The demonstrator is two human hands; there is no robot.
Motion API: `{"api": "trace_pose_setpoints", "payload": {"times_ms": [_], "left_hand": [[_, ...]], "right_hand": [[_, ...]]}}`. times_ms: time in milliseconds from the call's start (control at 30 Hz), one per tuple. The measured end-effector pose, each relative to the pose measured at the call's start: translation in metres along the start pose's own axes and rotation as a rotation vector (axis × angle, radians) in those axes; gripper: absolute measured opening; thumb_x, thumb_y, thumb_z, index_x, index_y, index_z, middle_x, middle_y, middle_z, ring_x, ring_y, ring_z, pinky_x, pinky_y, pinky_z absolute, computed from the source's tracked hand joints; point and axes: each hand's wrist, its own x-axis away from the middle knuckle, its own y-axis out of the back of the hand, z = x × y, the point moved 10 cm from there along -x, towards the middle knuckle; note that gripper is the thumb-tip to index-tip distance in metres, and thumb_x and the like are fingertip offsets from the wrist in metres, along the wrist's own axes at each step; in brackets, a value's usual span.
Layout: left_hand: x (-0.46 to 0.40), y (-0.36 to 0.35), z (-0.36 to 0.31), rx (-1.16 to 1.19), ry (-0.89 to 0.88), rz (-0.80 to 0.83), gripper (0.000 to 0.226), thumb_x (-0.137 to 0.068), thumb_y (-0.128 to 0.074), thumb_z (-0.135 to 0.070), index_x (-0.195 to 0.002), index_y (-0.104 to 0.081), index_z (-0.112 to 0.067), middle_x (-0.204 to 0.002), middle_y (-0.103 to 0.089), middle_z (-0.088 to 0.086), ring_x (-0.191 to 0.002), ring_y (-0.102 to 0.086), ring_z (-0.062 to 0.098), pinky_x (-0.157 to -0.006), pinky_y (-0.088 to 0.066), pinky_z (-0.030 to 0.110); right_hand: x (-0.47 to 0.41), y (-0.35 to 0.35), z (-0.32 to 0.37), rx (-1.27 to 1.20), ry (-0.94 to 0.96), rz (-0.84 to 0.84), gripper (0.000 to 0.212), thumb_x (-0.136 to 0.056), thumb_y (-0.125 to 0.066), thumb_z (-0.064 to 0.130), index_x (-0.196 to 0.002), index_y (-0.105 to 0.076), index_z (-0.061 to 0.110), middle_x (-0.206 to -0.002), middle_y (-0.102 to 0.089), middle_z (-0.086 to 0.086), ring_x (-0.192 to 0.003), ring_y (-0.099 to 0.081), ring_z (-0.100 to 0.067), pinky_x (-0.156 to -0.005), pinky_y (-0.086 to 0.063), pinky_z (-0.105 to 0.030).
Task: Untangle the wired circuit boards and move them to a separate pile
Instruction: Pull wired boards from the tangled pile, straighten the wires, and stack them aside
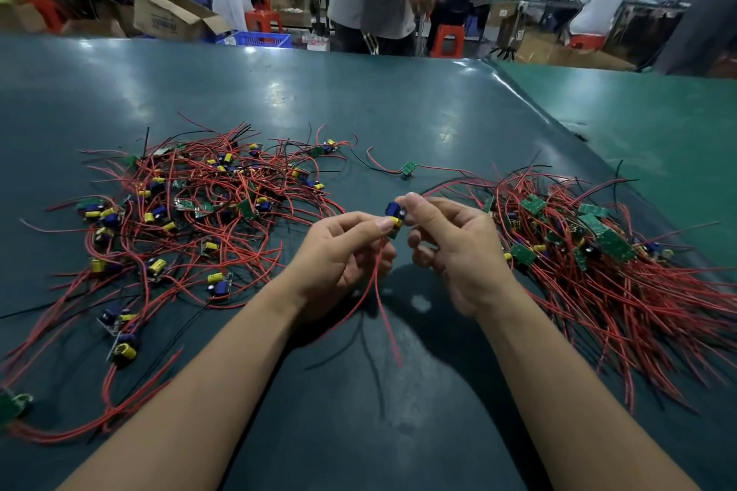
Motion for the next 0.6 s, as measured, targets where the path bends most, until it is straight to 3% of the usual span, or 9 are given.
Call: {"api": "trace_pose_setpoints", "payload": {"times_ms": [167, 300, 433, 600], "left_hand": [[0.002, -0.003, 0.009, -0.155, 0.051, 0.024, 0.029, -0.077, -0.065, -0.030, -0.085, -0.058, -0.003, -0.062, -0.056, 0.008, -0.050, -0.053, 0.014, -0.045, -0.041, 0.018], [0.003, -0.007, 0.009, -0.172, 0.053, 0.040, 0.024, -0.078, -0.064, -0.026, -0.078, -0.055, -0.004, -0.057, -0.055, 0.002, -0.047, -0.050, 0.011, -0.046, -0.039, 0.016], [0.005, -0.010, 0.009, -0.208, 0.043, 0.049, 0.019, -0.074, -0.066, -0.024, -0.064, -0.057, -0.010, -0.061, -0.049, 0.006, -0.044, -0.050, 0.012, -0.048, -0.036, 0.024], [0.007, -0.015, 0.010, -0.266, 0.062, 0.137, 0.022, -0.075, -0.071, -0.021, -0.067, -0.054, -0.008, -0.063, -0.051, 0.009, -0.044, -0.054, 0.014, -0.044, -0.035, 0.021]], "right_hand": [[0.001, -0.004, -0.003, 0.089, -0.011, 0.038, 0.015, -0.088, -0.069, 0.013, -0.076, -0.075, 0.005, -0.057, -0.062, -0.001, -0.046, -0.046, -0.008, -0.041, -0.037, -0.017], [0.000, 0.001, -0.009, 0.136, -0.055, 0.010, 0.017, -0.085, -0.073, 0.019, -0.072, -0.078, 0.011, -0.056, -0.061, 0.002, -0.046, -0.046, -0.007, -0.042, -0.037, -0.017], [-0.007, 0.027, -0.002, 0.028, -0.025, -0.154, 0.023, -0.088, -0.071, 0.019, -0.067, -0.076, 0.010, -0.054, -0.056, 0.004, -0.046, -0.043, -0.006, -0.040, -0.034, -0.017], [-0.012, 0.054, -0.001, -0.128, -0.015, -0.340, 0.028, -0.091, -0.067, 0.016, -0.065, -0.070, 0.008, -0.055, -0.061, 0.002, -0.044, -0.041, -0.004, -0.037, -0.029, -0.017]]}}
